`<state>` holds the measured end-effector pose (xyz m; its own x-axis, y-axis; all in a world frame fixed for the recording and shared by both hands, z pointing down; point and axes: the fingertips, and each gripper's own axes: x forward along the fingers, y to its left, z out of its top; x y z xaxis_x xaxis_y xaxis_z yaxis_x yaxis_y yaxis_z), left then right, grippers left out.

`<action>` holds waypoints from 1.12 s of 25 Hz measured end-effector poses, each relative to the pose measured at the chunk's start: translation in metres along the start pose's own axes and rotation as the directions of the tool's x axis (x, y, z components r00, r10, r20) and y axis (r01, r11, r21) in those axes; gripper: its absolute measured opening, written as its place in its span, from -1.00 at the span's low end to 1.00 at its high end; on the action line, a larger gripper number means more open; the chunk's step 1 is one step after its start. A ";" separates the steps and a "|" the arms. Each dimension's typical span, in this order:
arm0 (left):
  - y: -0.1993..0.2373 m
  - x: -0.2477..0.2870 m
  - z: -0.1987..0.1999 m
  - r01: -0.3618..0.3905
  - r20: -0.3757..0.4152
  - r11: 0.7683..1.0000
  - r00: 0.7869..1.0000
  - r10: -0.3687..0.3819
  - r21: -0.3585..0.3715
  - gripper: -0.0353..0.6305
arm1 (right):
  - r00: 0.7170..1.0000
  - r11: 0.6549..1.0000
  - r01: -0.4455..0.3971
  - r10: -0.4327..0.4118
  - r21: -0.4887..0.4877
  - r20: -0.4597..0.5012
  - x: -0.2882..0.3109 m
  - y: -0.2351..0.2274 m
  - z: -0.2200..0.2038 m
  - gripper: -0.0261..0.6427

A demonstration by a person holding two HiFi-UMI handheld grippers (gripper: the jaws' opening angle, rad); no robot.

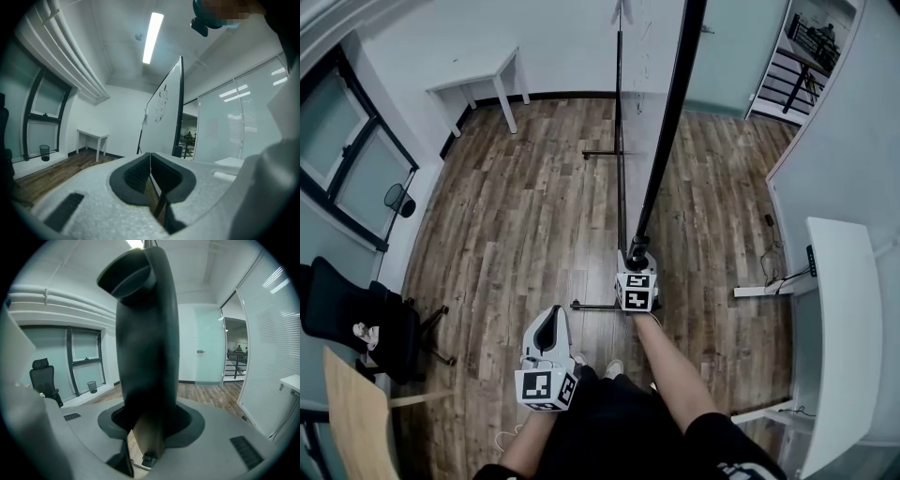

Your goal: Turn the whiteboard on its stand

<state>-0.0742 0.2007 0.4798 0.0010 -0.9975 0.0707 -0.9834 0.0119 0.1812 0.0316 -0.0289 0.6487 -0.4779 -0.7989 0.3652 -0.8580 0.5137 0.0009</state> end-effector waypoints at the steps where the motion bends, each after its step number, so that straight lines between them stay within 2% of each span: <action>1: 0.001 -0.002 0.001 0.001 -0.003 1.000 1.000 -0.001 0.000 -0.84 | 1.000 1.000 -0.002 0.002 -0.001 -0.004 -0.003 0.003 -0.002 -0.45; 12: -0.011 -0.024 0.000 0.050 -0.018 0.999 0.999 -0.050 0.007 -0.84 | 1.000 1.000 -0.003 0.003 0.000 0.014 -0.048 0.017 -0.016 -0.45; 28: 0.000 -0.057 -0.009 0.201 -0.038 0.980 0.979 -0.201 -0.001 -0.84 | 0.999 1.000 0.018 -0.017 -0.009 0.041 -0.116 0.049 -0.042 -0.45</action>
<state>-0.0730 0.2585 0.4846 0.2051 -0.9762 0.0706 -0.9630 -0.1884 0.1929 0.0526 0.1025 0.6454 -0.4704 -0.8197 0.3268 -0.8646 0.5023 0.0153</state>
